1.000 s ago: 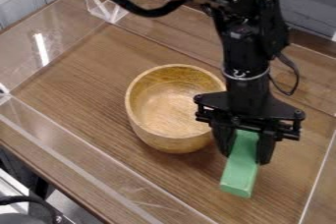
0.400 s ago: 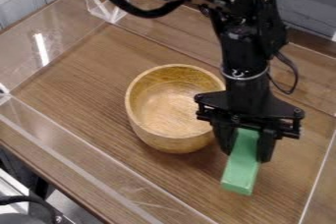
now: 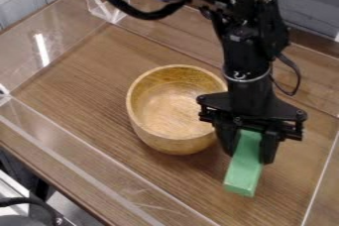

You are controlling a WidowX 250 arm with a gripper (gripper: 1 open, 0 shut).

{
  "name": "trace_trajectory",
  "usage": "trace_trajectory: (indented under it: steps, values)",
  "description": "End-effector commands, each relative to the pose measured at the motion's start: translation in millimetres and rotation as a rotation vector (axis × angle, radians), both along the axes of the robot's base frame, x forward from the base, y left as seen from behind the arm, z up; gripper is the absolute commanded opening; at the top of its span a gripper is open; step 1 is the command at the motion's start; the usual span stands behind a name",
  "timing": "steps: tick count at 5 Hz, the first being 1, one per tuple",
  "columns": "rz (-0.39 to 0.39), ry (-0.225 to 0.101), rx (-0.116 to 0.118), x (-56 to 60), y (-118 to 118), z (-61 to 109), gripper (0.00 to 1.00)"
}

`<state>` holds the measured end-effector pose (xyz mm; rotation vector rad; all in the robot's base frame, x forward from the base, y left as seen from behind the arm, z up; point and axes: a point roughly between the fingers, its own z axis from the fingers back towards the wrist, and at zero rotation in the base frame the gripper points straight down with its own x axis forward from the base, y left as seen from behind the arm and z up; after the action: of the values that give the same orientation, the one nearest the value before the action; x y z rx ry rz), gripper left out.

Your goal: Remove the green block from inside the brown bowl and put it on the table

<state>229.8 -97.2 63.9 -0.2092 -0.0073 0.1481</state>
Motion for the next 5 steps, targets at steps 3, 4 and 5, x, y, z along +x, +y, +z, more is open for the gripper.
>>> trace_trajectory:
  steps: [3,4,5]
  values:
    - [0.016,-0.021,-0.027,9.4,8.9,12.6,1.00]
    - [0.025,-0.017,-0.032,11.3,10.9,12.0,1.00]
    - [0.034,-0.014,-0.039,13.3,12.7,11.9,1.00]
